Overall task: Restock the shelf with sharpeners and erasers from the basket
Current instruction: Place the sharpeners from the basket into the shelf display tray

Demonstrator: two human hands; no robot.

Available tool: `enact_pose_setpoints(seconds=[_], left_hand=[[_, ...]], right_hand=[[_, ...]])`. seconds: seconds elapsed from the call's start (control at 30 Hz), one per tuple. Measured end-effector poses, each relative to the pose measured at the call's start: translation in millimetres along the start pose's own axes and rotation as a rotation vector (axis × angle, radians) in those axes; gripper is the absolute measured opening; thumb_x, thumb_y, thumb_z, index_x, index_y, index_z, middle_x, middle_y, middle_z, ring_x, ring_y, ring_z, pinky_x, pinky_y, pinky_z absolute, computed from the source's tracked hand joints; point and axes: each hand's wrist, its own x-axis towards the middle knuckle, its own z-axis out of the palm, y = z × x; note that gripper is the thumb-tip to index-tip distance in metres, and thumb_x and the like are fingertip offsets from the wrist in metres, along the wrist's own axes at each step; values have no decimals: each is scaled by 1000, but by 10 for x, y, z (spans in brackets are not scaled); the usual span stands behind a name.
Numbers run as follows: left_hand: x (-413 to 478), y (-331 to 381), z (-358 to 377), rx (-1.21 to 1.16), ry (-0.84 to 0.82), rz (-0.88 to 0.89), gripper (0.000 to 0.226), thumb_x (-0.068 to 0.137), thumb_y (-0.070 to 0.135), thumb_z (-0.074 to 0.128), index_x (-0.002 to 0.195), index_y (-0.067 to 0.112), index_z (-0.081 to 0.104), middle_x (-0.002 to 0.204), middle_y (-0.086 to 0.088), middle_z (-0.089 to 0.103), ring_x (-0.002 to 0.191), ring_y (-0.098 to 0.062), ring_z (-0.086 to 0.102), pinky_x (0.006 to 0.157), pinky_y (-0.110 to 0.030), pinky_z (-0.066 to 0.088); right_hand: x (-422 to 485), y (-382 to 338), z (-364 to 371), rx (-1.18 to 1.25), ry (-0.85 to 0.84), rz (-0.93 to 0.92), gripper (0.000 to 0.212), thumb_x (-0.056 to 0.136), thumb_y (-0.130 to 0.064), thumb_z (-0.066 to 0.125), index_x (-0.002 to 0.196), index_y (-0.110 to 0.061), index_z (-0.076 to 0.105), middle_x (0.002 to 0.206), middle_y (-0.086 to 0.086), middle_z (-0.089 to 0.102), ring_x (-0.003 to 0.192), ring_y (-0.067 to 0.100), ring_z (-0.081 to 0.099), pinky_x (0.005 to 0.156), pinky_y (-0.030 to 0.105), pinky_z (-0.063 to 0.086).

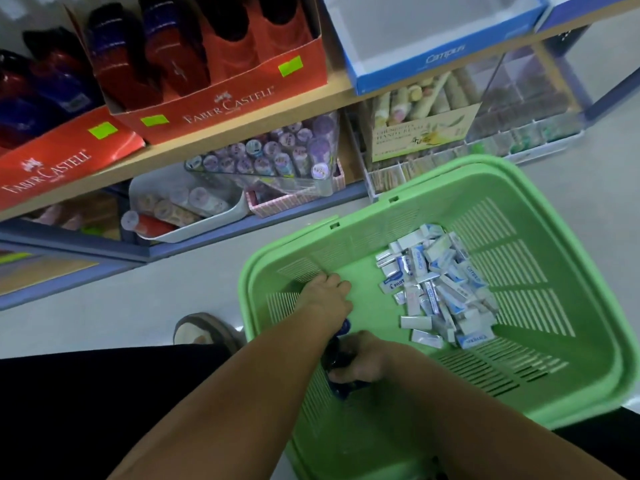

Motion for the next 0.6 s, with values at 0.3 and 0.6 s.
enact_pose_setpoints(seconds=[0.3, 0.6], left_hand=[[63, -54, -30, 9, -49, 49, 57, 90, 32, 72, 143, 30, 50, 145, -5, 41, 138, -34, 31, 104, -43, 40], [152, -17, 50, 31, -157, 111, 46, 81, 56, 77, 119, 32, 63, 116, 3, 64, 113, -24, 54, 96, -41, 40]], right_hand=[[14, -2, 59, -120, -127, 26, 71, 73, -40, 89, 136, -23, 61, 131, -2, 65, 121, 22, 62, 108, 36, 48], [6, 78, -70, -9, -42, 75, 23, 76, -31, 74, 98, -25, 70, 100, -2, 69, 96, 19, 66, 83, 30, 54]])
